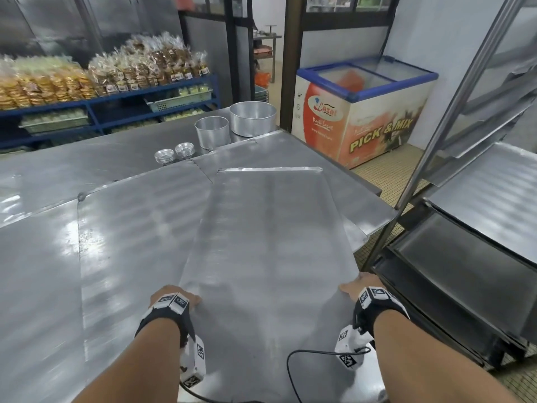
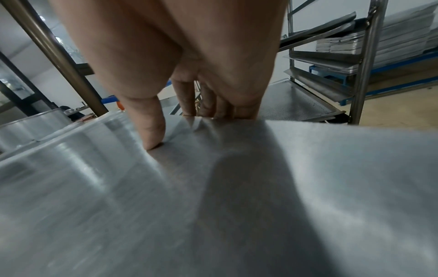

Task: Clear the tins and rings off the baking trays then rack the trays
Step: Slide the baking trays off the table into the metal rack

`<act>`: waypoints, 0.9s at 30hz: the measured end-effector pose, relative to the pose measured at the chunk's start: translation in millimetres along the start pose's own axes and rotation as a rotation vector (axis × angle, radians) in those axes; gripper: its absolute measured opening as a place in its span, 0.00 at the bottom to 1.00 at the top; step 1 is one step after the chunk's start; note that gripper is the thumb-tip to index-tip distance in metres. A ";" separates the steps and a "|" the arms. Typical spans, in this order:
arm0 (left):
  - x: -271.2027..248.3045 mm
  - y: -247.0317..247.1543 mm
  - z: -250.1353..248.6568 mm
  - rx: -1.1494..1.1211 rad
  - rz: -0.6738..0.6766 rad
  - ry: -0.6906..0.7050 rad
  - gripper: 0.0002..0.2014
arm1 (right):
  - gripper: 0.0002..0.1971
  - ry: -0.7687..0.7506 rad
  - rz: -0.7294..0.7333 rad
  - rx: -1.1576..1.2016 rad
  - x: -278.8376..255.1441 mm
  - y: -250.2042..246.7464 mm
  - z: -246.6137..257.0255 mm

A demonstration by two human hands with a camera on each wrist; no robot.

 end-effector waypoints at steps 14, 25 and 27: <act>11.9 9.7 1.6 0.125 0.230 0.188 0.24 | 0.51 0.173 0.009 0.317 -24.9 29.4 -13.4; 16.2 5.2 2.2 -0.630 0.200 0.129 0.43 | 0.47 0.210 0.018 0.455 -56.1 32.7 -11.0; 18.9 2.3 9.2 -0.743 0.066 0.103 0.31 | 0.42 0.225 0.006 0.497 -64.1 33.4 -12.0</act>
Point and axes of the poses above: each hand's wrist, its own x-axis towards the middle knuckle, its own y-axis out of the palm, z = x × y, the point moved 6 cm from there along x, towards the middle knuckle, and after that the axes turned 10 degrees about -x, right-handed, at the moved point
